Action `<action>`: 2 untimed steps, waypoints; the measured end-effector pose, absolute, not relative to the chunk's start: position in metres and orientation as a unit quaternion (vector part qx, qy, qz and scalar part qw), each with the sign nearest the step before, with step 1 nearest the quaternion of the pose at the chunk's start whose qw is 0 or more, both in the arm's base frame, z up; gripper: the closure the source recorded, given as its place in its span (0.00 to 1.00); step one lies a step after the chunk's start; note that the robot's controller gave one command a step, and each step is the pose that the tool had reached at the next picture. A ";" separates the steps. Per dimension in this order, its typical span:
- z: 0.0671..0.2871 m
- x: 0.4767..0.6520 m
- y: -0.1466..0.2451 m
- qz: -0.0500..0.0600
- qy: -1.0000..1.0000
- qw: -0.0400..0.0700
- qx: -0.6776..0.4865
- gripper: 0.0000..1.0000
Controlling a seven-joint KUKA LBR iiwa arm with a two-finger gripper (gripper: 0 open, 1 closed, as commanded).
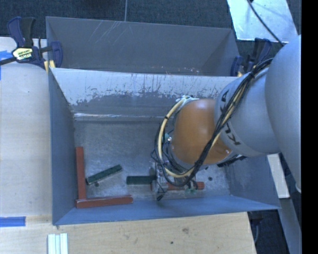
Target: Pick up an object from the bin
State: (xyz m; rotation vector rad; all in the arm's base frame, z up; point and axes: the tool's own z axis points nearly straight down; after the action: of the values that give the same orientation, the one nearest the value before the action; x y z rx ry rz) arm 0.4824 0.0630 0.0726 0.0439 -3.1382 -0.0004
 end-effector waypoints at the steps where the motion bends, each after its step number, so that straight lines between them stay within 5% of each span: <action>1: 0.073 0.483 0.064 0.000 -1.000 0.002 0.021 1.00; 2: 0.073 0.483 0.064 0.000 -1.000 0.002 0.021 1.00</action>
Offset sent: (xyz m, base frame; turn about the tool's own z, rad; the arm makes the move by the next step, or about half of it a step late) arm 0.0012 0.0008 -0.0026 -0.0145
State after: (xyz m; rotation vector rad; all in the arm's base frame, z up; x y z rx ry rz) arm 0.4832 0.0636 0.0725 0.0661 -3.1372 0.0008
